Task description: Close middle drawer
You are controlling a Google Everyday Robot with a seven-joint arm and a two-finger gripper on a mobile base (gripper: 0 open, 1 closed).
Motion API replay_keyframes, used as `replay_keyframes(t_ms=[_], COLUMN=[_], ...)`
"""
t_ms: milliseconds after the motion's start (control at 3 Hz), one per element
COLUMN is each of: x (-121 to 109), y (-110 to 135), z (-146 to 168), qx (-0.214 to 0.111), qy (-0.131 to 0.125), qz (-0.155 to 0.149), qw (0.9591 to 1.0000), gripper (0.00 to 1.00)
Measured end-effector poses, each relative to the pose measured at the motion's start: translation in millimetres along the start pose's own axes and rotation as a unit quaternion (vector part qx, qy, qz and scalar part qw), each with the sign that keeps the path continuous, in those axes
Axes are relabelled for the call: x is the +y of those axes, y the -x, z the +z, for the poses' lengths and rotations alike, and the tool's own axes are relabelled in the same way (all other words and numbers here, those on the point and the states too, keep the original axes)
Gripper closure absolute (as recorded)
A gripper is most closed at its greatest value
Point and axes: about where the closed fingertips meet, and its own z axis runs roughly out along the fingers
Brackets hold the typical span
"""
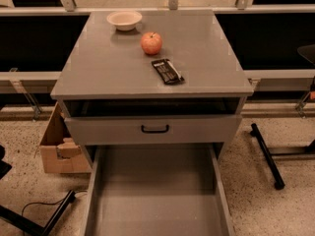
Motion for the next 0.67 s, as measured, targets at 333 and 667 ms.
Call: replay_keyframes(t_ms=[333, 667], x=[20, 40], y=[-32, -41], z=[49, 98], qx=[0.001, -0.021], qy=[0.037, 0.064], qz=[0.013, -0.002], qw=[0.9993, 0.9977], gripper=[1.0, 1.0])
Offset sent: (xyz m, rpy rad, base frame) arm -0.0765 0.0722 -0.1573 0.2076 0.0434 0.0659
